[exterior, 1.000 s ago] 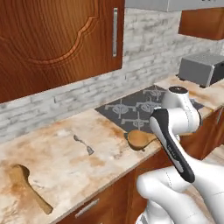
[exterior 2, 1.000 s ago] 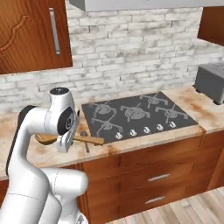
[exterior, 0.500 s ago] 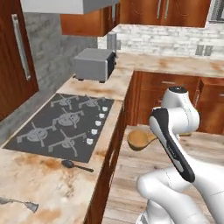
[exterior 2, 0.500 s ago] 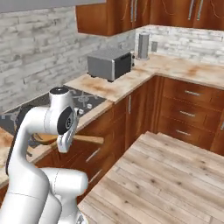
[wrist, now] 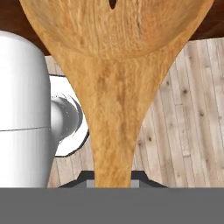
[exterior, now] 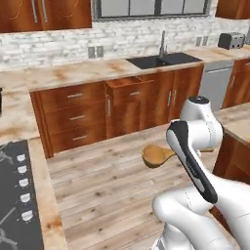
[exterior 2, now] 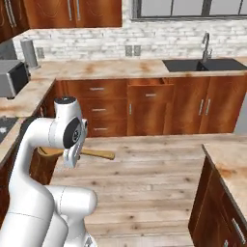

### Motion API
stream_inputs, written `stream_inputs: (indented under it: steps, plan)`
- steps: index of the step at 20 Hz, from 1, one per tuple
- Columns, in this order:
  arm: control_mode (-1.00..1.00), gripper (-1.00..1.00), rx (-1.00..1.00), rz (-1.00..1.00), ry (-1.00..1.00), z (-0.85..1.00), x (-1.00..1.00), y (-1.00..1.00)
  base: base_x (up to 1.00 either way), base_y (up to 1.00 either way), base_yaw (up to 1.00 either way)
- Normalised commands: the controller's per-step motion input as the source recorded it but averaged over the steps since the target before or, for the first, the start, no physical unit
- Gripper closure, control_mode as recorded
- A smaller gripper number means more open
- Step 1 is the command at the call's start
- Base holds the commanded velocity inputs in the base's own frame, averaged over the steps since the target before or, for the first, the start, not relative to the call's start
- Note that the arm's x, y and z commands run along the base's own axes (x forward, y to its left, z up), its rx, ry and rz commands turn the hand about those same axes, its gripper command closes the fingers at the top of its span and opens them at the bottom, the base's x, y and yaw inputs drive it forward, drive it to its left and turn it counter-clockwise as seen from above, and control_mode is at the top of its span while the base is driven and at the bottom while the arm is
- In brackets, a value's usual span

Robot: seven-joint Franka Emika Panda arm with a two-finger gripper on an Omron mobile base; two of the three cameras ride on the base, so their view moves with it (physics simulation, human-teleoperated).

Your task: Organize the utensils by type. Pick up the wooden spoons from the counter and place them in the open cabinet. Then pick up the metallic utensils from the counter and place them in the open drawer.

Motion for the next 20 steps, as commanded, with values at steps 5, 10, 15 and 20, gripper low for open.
stream_inputs:
  steps: [5,10,15,20]
  plan:
    - [1.0,1.0,0.0,0.0,0.0,0.0,0.0,0.0,0.09,-0.04,-0.99]
    - [1.0,1.0,0.0,0.0,0.0,0.0,0.0,0.0,0.23,0.04,-0.93]
    - [1.0,1.0,0.0,0.0,0.0,0.0,0.0,0.0,0.65,0.3,-0.62]
    - [1.0,1.0,0.0,0.0,0.0,0.0,0.0,0.0,0.67,0.14,-0.56]
